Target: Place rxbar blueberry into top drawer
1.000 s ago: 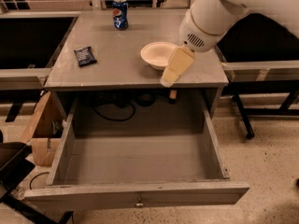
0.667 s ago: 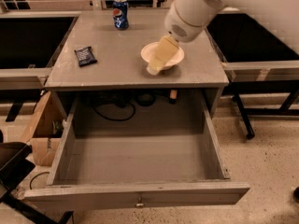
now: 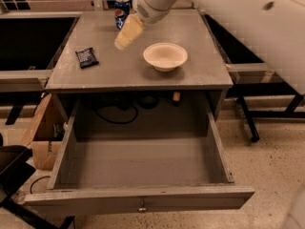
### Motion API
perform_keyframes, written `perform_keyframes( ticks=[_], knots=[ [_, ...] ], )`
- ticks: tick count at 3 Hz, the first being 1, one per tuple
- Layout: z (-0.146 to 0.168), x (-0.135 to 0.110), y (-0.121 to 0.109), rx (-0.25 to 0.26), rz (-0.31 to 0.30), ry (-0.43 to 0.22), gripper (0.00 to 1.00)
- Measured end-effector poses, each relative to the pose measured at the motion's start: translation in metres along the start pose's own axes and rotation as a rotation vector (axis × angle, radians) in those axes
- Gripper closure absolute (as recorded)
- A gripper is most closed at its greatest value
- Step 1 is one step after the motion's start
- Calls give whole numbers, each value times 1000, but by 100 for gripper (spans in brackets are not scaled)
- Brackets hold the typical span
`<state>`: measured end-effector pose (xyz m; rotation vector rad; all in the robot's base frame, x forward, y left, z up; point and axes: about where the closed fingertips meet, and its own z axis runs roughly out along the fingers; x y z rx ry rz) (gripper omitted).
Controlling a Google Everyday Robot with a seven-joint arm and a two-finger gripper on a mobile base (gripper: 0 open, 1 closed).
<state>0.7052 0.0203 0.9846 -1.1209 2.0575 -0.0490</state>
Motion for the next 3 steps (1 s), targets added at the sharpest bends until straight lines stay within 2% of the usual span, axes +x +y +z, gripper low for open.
perform_keyframes(
  ticks=[1,3],
  knots=[
    [30,-30,13,-32,101,-77,0],
    [45,-34,16,-34,141,-78,0]
  ],
)
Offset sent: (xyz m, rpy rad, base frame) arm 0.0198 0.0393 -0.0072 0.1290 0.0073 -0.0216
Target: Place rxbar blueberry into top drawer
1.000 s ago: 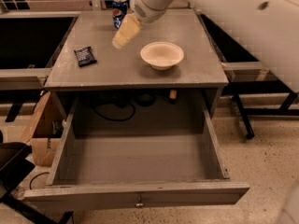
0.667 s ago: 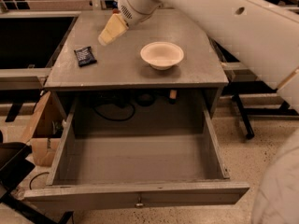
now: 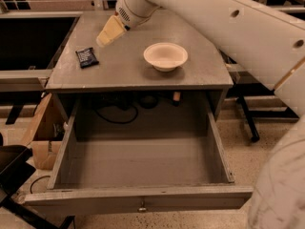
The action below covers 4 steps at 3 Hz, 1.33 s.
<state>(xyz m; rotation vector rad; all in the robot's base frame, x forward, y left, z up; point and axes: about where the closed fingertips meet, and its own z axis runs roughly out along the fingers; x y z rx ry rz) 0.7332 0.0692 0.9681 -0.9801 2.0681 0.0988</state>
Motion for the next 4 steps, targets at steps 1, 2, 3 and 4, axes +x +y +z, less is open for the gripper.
perform_keyframes(
  ticks=[1,2,3,4],
  knots=[
    [43,-3,2,0,68,-6,0],
    [93,-22,12,-31,132,-35,0],
    [134,-42,36,-76,161,-25,0],
    [168,-53,61,-104,184,39,0]
  ],
)
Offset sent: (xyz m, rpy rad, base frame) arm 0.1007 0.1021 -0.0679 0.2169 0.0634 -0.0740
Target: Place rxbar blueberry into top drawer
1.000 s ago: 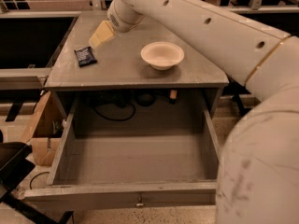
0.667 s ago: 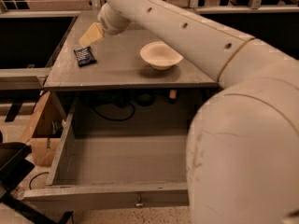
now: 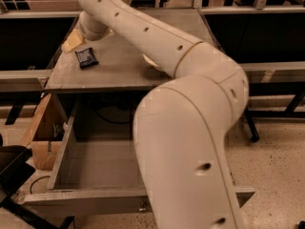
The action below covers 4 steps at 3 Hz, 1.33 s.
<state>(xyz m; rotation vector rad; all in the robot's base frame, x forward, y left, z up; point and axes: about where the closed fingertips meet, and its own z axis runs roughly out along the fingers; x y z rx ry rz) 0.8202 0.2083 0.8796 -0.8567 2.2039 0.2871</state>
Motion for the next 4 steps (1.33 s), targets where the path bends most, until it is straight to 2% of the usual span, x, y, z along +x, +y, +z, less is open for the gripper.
perform_keyframes(
  ticks=[1,2,3,4],
  knots=[
    [21,13,5,22,42,104,0],
    [34,25,8,29,87,174,0],
    [44,33,14,37,98,229,15],
    [46,35,17,51,91,263,46]
  ],
)
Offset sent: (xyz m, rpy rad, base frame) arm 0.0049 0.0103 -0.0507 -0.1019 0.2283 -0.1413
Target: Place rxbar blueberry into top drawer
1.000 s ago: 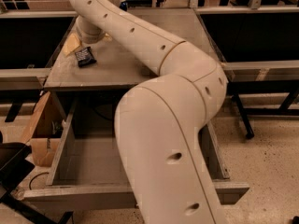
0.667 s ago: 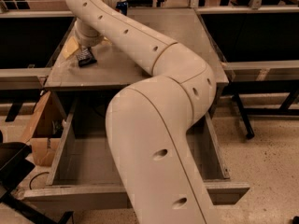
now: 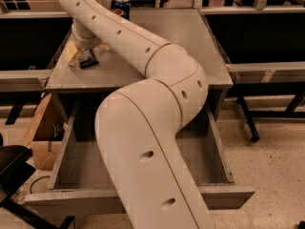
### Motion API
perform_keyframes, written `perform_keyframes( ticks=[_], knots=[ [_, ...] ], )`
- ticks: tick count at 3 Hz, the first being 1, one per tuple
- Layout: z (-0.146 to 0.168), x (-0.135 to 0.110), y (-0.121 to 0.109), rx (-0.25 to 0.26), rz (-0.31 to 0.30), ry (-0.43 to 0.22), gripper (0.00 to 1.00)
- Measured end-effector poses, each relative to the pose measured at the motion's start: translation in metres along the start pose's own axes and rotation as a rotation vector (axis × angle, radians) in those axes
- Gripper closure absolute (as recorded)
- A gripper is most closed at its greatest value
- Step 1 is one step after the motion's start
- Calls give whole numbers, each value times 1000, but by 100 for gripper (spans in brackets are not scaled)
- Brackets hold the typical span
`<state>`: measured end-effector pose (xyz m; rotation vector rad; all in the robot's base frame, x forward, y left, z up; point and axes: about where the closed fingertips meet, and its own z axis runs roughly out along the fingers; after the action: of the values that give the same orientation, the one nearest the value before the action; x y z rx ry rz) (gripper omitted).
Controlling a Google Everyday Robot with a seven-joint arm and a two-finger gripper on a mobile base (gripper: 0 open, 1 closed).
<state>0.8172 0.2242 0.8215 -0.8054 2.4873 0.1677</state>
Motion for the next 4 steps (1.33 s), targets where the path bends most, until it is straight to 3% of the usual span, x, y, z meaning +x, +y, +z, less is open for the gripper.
perform_keyframes(
  ticks=[2,3,4],
  knots=[
    [0,0,0,0,0,0,92],
    [-7,-6,-1,0,0,0,100],
    [-14,-12,-2,0,0,0,100]
  ],
)
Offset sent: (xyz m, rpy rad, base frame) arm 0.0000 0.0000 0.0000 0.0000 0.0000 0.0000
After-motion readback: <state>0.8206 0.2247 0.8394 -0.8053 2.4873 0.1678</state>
